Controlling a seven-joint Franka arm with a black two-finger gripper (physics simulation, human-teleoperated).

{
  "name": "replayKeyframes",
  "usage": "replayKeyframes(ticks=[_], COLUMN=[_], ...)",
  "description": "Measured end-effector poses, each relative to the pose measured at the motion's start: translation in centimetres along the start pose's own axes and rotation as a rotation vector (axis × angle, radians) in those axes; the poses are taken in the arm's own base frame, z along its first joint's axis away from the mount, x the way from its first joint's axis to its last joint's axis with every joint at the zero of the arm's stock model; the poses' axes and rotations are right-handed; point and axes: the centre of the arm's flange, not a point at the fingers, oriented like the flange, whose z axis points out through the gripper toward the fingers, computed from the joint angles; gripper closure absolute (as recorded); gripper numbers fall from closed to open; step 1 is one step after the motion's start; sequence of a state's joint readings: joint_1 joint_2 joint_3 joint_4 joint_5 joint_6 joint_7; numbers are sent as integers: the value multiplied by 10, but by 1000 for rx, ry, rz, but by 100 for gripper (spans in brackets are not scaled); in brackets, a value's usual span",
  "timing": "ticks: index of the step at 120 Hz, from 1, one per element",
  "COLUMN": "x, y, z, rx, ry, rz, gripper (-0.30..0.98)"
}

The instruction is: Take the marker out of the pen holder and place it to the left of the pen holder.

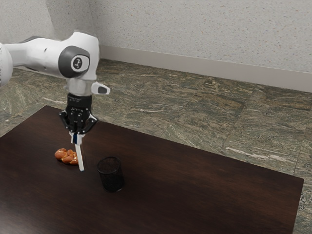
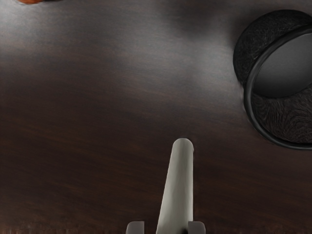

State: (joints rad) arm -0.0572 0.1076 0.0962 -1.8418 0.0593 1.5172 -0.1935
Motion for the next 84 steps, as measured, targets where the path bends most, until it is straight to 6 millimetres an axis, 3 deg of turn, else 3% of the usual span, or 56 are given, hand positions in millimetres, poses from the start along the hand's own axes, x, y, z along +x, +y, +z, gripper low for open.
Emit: replayKeyframes(ticks=[15,30,50,84], x=[28,55,79,94], y=[-26,-25,-16,-9], z=[57,99,103,114], rx=[9,24,23,-7], ry=[-159,-262,-270,-261], rz=[-51,-54,-38,-14], gripper=[78,77,77,74])
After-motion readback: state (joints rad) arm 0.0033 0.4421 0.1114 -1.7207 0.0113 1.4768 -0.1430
